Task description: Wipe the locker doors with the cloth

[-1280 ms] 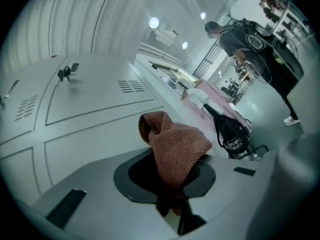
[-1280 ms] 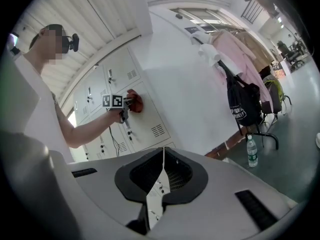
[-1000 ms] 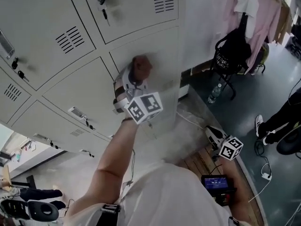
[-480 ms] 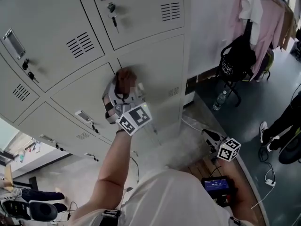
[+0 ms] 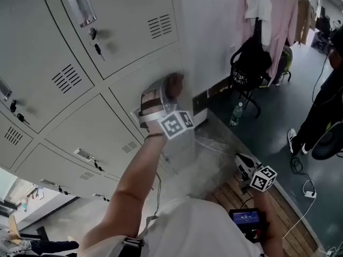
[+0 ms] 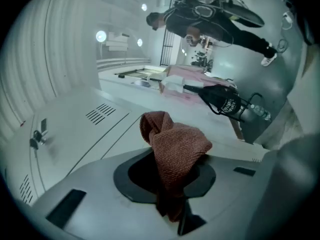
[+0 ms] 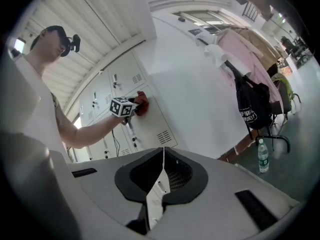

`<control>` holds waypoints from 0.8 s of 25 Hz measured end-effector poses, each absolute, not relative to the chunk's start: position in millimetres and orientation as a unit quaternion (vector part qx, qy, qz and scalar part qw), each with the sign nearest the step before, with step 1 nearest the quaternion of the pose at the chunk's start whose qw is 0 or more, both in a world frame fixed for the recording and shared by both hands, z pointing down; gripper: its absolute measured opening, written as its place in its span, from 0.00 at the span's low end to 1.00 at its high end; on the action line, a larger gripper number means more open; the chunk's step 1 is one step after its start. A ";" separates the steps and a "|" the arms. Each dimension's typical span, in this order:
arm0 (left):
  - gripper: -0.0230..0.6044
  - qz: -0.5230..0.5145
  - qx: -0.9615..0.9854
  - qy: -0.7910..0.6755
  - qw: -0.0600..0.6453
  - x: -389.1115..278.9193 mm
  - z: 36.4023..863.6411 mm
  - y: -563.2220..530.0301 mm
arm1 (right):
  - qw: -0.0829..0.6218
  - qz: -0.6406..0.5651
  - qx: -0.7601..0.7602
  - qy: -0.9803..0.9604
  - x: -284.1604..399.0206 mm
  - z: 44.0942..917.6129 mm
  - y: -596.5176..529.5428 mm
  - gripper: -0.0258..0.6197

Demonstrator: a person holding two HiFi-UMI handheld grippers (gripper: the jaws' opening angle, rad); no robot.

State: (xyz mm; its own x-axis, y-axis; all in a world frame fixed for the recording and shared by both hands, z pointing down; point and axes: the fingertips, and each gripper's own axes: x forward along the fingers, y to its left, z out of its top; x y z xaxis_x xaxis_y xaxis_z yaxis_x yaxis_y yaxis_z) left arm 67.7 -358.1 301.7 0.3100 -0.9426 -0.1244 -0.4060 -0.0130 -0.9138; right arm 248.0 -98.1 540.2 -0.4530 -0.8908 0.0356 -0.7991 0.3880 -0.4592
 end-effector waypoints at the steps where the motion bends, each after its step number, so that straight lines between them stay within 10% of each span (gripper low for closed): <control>1: 0.14 -0.285 -0.657 0.504 0.483 81.9 305.0 -362.0 | 0.113 -0.210 -0.519 0.821 253.5 540.2 -92.9 0.07; 10: 0.14 -0.300 -0.673 0.435 0.518 167.3 313.7 -385.2 | 0.126 -0.205 -0.558 0.794 280.4 543.2 -64.7 0.07; 20: 0.14 -0.261 -0.663 0.511 0.481 82.9 266.7 -361.2 | 0.126 -0.214 -0.528 0.812 265.5 544.1 -83.7 0.07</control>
